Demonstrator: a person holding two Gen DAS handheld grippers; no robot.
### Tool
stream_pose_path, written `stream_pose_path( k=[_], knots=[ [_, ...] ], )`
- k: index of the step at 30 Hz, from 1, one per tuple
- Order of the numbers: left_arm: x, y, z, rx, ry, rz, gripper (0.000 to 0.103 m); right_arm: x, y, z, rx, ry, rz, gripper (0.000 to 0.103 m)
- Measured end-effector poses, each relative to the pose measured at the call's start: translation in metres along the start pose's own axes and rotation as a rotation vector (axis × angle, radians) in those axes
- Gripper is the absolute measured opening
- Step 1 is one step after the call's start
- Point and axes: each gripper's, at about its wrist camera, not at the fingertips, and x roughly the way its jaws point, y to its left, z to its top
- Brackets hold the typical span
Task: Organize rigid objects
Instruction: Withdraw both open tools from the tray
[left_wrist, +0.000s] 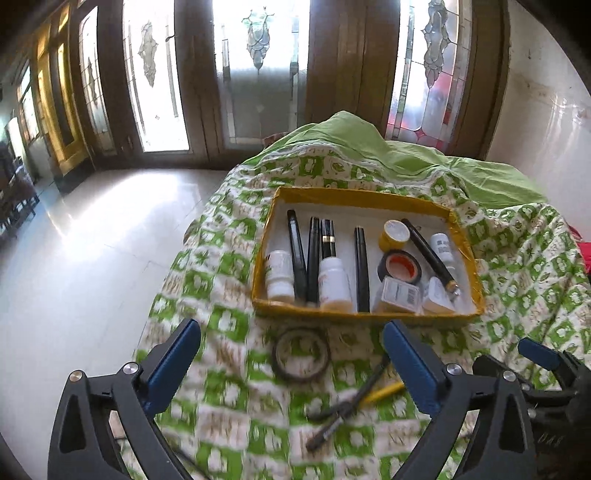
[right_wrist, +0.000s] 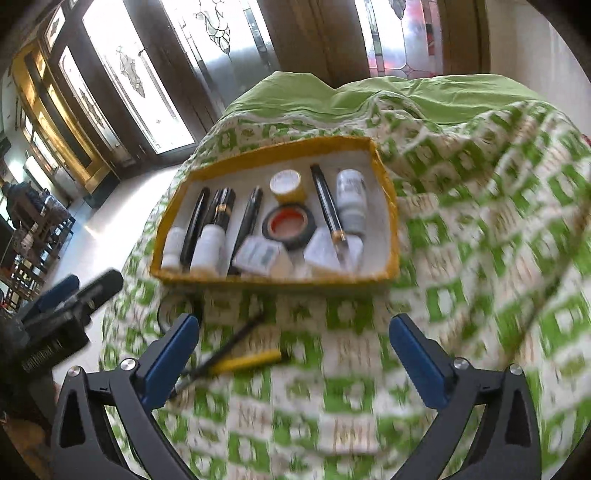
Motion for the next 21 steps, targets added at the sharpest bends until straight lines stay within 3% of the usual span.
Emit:
stream_pose_path(
  k=[8, 21],
  knots=[
    [-0.018, -0.004, -0.011, -0.014, 0.031, -0.013, 0.101, -0.024, 0.000, -0.016, -0.045, -0.062, -0.050, 0.103],
    [-0.039, -0.002, -0.024, -0.023, 0.018, 0.043, 0.102, -0.005, -0.006, -0.025, -0.027, -0.006, -0.040, 0.103]
  ],
)
